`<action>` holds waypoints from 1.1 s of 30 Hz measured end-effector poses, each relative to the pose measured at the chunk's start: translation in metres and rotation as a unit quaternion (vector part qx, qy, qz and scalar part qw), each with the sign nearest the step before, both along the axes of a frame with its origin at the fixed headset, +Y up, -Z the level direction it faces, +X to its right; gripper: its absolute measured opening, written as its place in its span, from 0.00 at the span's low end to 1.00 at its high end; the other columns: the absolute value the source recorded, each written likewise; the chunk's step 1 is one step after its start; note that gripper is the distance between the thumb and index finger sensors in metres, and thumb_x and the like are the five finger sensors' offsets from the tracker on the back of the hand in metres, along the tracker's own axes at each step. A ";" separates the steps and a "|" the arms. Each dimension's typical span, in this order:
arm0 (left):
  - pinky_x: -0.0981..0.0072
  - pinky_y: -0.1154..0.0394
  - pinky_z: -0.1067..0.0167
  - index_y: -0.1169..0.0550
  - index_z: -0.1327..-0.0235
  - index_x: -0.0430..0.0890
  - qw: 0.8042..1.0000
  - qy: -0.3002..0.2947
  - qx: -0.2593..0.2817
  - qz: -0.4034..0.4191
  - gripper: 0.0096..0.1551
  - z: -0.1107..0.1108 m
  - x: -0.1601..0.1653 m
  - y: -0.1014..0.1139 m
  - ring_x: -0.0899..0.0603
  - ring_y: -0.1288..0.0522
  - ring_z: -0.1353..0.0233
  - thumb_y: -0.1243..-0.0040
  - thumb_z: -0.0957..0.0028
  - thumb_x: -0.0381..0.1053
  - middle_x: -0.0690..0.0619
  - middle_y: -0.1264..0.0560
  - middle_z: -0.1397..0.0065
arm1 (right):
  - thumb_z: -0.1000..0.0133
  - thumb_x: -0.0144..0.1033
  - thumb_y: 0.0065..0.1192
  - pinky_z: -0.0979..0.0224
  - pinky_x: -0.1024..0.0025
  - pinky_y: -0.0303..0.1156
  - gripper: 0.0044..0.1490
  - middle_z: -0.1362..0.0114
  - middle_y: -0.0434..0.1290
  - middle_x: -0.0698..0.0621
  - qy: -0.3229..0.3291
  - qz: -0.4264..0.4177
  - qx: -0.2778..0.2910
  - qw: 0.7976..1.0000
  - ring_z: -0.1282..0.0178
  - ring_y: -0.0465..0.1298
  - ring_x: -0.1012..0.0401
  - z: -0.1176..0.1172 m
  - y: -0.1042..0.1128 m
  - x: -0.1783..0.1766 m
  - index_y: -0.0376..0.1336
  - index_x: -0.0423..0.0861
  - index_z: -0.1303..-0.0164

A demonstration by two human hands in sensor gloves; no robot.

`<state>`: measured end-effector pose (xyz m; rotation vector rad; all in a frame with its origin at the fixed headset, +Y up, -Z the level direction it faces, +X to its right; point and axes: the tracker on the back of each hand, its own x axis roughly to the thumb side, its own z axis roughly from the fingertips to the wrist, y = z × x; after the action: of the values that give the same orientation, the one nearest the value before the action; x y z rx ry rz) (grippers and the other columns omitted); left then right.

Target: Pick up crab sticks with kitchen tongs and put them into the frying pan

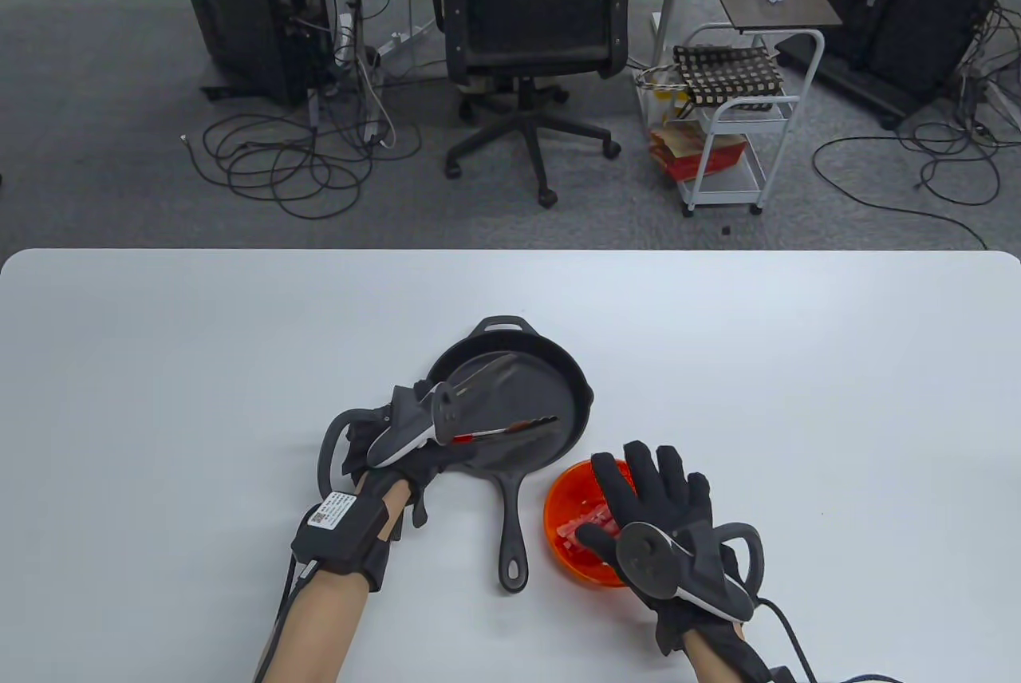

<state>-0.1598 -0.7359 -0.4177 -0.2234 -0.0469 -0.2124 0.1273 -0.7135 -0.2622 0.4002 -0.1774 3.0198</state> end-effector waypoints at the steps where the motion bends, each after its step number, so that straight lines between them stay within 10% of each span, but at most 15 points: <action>1: 0.37 0.26 0.39 0.43 0.13 0.54 1.000 -0.006 0.007 -0.005 0.66 -0.001 0.000 0.000 0.37 0.15 0.46 0.51 0.62 0.89 0.50 0.21 0.30 | 0.40 0.68 0.34 0.23 0.27 0.53 0.52 0.08 0.47 0.37 0.000 0.000 0.000 1.000 0.14 0.49 0.32 0.000 0.000 0.000 0.40 0.53 0.08; 17: 0.50 0.17 0.56 0.35 0.19 0.50 0.995 -0.022 0.092 0.015 0.66 0.013 -0.018 0.013 0.52 0.13 0.69 0.53 0.64 0.92 0.57 0.15 0.51 | 0.40 0.68 0.34 0.23 0.27 0.53 0.52 0.08 0.47 0.37 0.000 -0.005 0.005 1.000 0.14 0.49 0.32 0.000 0.001 0.000 0.40 0.52 0.08; 33: 0.53 0.16 0.66 0.28 0.25 0.48 0.982 0.015 0.150 0.110 0.64 0.103 -0.034 0.036 0.55 0.16 0.78 0.44 0.66 0.89 0.59 0.14 0.56 | 0.39 0.68 0.35 0.25 0.28 0.58 0.52 0.09 0.49 0.35 -0.016 -0.022 0.003 1.000 0.16 0.53 0.32 -0.001 0.002 0.008 0.40 0.51 0.08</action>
<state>-0.1934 -0.7001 -0.3144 0.0791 -0.0098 0.0058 0.1353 -0.7114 -0.2637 0.3431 -0.1959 2.9847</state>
